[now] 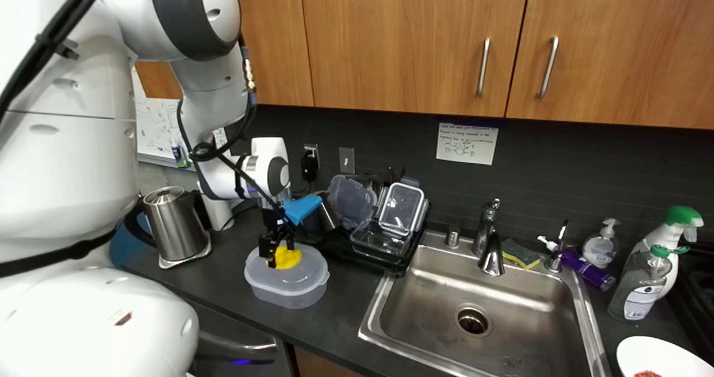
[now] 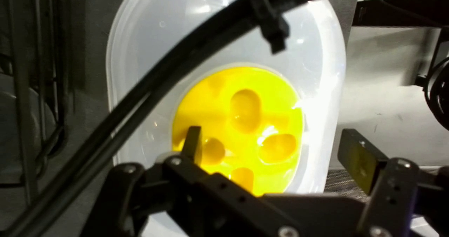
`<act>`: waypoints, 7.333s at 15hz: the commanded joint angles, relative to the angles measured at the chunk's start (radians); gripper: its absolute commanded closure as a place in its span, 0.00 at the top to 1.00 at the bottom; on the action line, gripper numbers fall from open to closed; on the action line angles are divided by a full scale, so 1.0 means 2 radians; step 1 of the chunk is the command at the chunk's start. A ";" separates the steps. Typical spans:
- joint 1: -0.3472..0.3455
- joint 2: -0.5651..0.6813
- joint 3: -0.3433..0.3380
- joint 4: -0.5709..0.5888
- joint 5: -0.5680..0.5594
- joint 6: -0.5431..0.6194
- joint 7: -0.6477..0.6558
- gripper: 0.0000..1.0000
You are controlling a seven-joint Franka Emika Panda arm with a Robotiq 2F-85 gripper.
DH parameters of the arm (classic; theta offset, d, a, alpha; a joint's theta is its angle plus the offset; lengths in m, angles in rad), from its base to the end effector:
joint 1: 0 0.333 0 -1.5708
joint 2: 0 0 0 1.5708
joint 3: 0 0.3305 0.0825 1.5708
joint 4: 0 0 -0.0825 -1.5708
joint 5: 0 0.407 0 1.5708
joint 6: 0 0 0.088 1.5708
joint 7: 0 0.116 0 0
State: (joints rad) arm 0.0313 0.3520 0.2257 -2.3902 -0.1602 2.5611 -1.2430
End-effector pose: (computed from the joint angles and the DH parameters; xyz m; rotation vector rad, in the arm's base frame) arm 0.4744 0.1344 0.1466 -2.0887 -2.2265 0.2233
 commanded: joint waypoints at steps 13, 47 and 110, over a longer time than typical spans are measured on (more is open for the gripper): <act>0.018 0.008 -0.005 0.004 -0.011 0.002 0.021 1.00; 0.010 -0.044 0.014 -0.070 0.010 0.079 0.053 1.00; 0.040 -0.014 0.011 0.010 -0.002 -0.032 0.072 1.00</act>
State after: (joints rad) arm 0.1001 0.3639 0.2439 -2.3367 -0.1577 2.4818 -1.1256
